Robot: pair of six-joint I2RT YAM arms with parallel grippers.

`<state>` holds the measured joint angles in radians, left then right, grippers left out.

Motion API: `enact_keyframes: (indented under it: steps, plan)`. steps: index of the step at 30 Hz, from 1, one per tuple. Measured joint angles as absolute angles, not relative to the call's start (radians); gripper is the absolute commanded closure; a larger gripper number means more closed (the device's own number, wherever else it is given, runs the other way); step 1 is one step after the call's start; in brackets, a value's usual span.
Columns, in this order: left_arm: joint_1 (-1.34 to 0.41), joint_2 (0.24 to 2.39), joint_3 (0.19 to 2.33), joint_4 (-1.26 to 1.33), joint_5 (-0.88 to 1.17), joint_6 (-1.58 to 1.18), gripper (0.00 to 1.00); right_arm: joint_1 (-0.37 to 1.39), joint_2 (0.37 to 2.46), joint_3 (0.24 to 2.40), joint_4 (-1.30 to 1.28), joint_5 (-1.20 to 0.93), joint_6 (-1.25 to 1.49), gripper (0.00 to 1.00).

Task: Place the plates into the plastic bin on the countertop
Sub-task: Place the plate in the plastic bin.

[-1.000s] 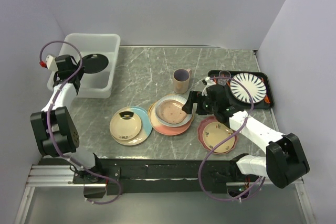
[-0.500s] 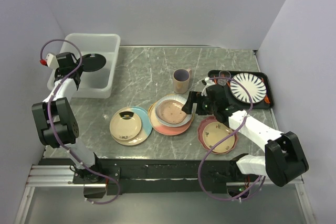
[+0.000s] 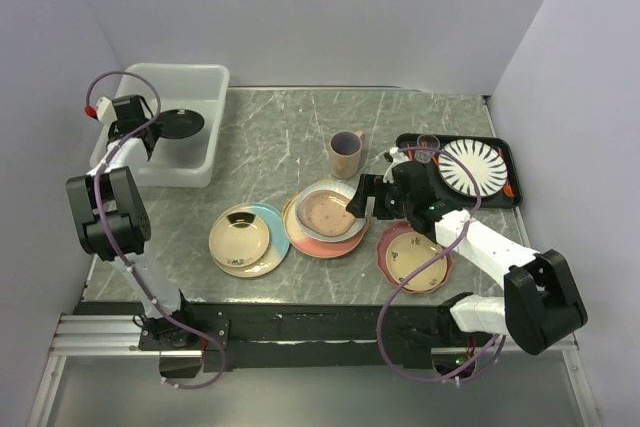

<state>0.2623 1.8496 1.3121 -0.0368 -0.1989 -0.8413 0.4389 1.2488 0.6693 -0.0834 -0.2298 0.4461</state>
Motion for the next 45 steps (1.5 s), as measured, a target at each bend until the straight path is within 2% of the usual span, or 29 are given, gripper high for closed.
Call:
enact_keyframes:
  steps: [8, 20, 26, 27, 29, 30, 32, 33, 39, 45]
  plan:
    - [0.262, 1.946, 1.408, -0.105, -0.175, -0.805, 0.99, 0.439, 1.250, 0.670, -0.083, -0.231, 0.443, 0.00]
    - [0.262, 1.978, 1.422, -0.132, -0.123, -0.787, 0.97, 0.439, 1.251, 0.672, -0.086, -0.233, 0.436, 0.00]
    - [0.262, 2.030, 1.445, -0.141, -0.094, -0.770, 0.82, 0.439, 1.252, 0.673, -0.091, -0.237, 0.436, 0.00]
    - [0.263, 2.033, 1.445, -0.144, -0.089, -0.770, 0.74, 0.439, 1.252, 0.673, -0.091, -0.237, 0.435, 0.00]
    - [0.262, 2.033, 1.445, -0.144, -0.086, -0.767, 0.66, 0.439, 1.252, 0.673, -0.091, -0.237, 0.435, 0.00]
    - [0.262, 2.033, 1.445, -0.143, -0.084, -0.763, 0.58, 0.439, 1.252, 0.673, -0.091, -0.237, 0.435, 0.00]
    - [0.262, 2.033, 1.445, -0.139, -0.083, -0.754, 0.48, 0.439, 1.252, 0.673, -0.091, -0.237, 0.435, 0.00]
    - [0.262, 2.033, 1.445, -0.138, -0.083, -0.752, 0.35, 0.439, 1.252, 0.673, -0.091, -0.237, 0.435, 0.00]
    - [0.262, 1.991, 1.387, -0.097, -0.089, -0.744, 0.10, 0.439, 1.251, 0.673, -0.091, -0.237, 0.433, 0.00]
    - [0.262, 1.893, 1.309, -0.039, -0.097, -0.741, 0.05, 0.439, 1.245, 0.673, -0.092, -0.237, 0.432, 0.00]
